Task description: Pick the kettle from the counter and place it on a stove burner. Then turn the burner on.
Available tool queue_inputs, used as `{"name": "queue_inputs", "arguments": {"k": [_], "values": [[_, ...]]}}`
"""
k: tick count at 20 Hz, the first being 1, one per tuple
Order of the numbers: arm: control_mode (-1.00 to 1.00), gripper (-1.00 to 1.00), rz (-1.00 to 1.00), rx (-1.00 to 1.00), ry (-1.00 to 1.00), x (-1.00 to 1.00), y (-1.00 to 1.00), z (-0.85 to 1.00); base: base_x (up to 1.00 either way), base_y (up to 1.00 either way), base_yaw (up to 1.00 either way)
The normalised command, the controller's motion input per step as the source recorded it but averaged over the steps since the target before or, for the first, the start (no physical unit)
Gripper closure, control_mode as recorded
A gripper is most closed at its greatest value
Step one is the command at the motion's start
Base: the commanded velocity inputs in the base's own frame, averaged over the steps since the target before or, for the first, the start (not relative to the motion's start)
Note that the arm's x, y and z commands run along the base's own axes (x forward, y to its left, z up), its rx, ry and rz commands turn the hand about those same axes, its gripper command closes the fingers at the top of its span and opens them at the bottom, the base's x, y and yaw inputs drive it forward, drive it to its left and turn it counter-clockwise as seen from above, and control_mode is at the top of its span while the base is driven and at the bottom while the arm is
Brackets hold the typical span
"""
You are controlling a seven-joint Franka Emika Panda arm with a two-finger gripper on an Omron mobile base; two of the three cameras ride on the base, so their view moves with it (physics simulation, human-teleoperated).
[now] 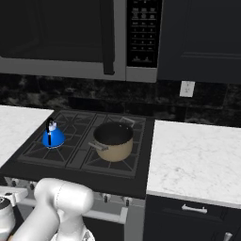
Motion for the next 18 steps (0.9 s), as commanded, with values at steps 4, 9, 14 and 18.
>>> {"name": "queue_inputs", "arguments": {"k": [4, 9, 14, 18], "values": [[-1.0, -1.0, 0.0, 0.0, -0.1, 0.0, 0.21, 0.0, 0.0, 0.0, 0.0], [-1.0, -1.0, 0.0, 0.0, -0.11, 0.0, 0.2, 0.0, 0.0, 0.0, 0.0], [-1.0, -1.0, 0.0, 0.0, -0.06, 0.0, 0.03, 0.02, 0.0, 0.0, 0.0], [-1.0, -1.0, 0.0, 0.0, -0.07, 0.0, 0.04, 0.06, 0.0, 0.0, 0.0]]}}
